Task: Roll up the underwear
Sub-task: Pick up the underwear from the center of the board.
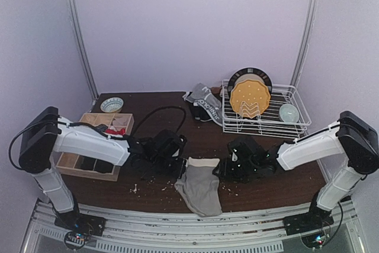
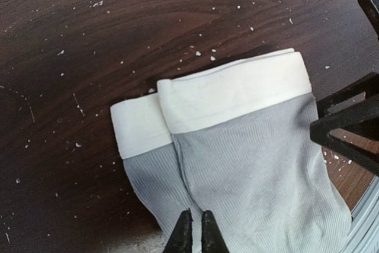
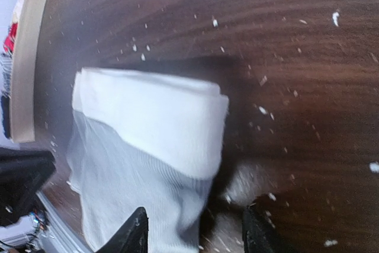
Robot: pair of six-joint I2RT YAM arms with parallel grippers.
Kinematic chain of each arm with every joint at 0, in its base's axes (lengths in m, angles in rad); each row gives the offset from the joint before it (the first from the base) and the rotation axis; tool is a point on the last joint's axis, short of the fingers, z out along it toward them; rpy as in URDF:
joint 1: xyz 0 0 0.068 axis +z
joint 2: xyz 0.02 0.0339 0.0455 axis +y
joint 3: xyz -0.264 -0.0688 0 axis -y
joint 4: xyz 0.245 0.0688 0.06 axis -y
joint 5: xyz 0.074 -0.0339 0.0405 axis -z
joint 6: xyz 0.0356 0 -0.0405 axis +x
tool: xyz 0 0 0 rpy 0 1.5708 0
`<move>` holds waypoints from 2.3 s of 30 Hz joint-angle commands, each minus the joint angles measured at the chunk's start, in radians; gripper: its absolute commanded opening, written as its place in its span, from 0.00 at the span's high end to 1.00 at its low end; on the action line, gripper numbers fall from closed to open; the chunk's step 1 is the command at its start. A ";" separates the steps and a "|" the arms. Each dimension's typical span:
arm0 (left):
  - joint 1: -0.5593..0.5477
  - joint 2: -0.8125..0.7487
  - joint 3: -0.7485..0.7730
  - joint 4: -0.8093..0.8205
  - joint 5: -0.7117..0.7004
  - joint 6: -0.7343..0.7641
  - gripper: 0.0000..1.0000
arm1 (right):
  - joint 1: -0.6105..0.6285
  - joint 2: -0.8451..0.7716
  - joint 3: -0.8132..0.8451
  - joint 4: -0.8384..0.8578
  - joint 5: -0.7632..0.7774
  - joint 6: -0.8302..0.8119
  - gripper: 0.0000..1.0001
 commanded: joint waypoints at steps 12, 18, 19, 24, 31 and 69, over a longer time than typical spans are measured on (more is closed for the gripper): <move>-0.005 -0.040 -0.048 0.028 -0.018 -0.001 0.94 | -0.049 0.013 0.115 -0.165 -0.041 -0.102 1.00; -0.005 -0.035 -0.060 0.046 -0.031 -0.008 0.94 | -0.039 -0.036 0.218 -0.422 0.056 -0.151 1.00; -0.005 -0.034 -0.061 0.047 -0.035 -0.007 0.94 | -0.036 -0.038 0.228 -0.434 0.058 -0.151 1.00; 0.000 -0.018 -0.053 0.045 -0.043 -0.009 0.86 | -0.020 -0.005 0.275 -0.480 0.075 -0.157 1.00; 0.016 -0.013 -0.041 0.074 0.025 -0.018 0.36 | -0.027 0.056 0.275 -0.461 0.098 -0.149 1.00; 0.067 0.102 0.106 -0.073 0.119 0.011 1.00 | -0.058 0.107 0.238 -0.312 0.032 -0.142 0.78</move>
